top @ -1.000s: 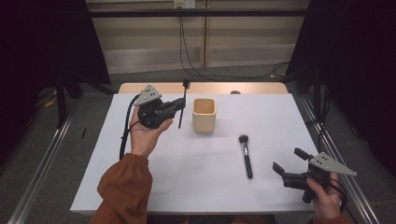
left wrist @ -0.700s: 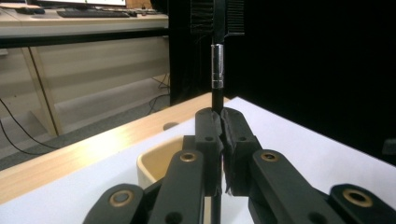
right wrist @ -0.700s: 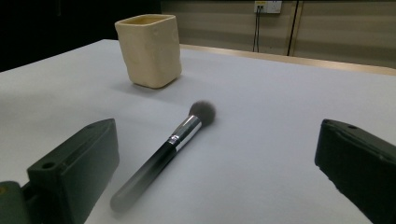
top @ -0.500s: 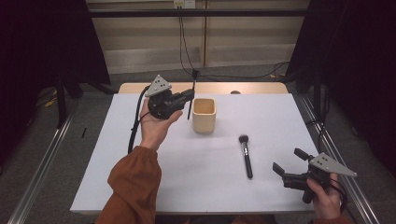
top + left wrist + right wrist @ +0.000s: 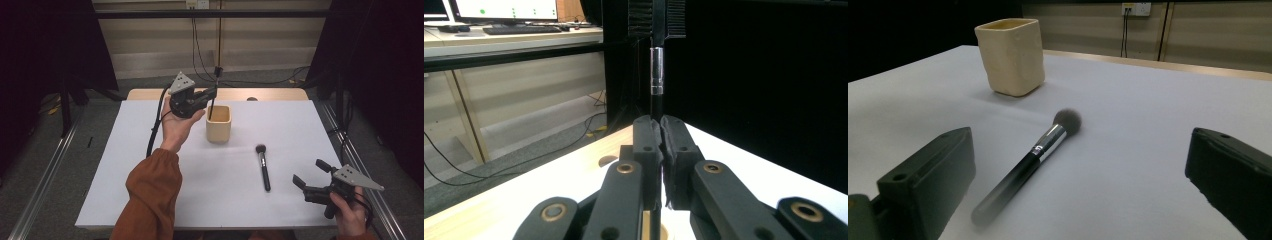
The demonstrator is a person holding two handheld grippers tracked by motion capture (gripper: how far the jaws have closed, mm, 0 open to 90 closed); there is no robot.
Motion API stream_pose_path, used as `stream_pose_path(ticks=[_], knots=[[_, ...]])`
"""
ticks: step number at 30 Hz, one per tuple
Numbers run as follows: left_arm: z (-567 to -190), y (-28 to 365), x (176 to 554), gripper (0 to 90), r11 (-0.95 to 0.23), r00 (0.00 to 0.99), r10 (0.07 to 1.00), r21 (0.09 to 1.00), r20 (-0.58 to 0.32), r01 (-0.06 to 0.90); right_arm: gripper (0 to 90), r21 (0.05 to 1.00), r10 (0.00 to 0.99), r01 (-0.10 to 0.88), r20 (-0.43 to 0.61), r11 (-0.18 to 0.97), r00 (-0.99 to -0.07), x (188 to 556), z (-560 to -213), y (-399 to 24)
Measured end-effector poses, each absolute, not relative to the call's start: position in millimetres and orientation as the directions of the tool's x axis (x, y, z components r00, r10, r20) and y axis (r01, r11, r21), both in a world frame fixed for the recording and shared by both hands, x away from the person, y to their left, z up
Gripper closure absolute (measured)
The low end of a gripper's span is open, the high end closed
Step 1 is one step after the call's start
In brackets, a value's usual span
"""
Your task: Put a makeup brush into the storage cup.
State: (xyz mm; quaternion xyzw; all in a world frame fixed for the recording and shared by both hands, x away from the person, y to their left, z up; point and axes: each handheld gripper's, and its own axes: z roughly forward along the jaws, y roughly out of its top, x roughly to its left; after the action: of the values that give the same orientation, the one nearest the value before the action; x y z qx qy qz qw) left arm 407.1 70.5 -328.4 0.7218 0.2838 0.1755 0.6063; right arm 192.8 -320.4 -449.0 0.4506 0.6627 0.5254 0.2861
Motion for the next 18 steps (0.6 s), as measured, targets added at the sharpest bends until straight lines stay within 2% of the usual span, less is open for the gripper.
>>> stream_pose_path(ticks=[6, 18], knots=[[-329, 60, 407, 86.3, -0.115, 0.794, 0.604, 0.979, -0.066, 0.169, 0.0, 0.954, 0.896, 0.296, 0.091, 0.047, -0.434, 193, -449, -321], [-352, 47, 430, 86.3, -0.125, 0.787, 0.613, 0.975, -0.069, 0.184, 0.0, 0.954, 0.893, 0.297, 0.1, 0.038, -0.438, 193, -449, -320]])
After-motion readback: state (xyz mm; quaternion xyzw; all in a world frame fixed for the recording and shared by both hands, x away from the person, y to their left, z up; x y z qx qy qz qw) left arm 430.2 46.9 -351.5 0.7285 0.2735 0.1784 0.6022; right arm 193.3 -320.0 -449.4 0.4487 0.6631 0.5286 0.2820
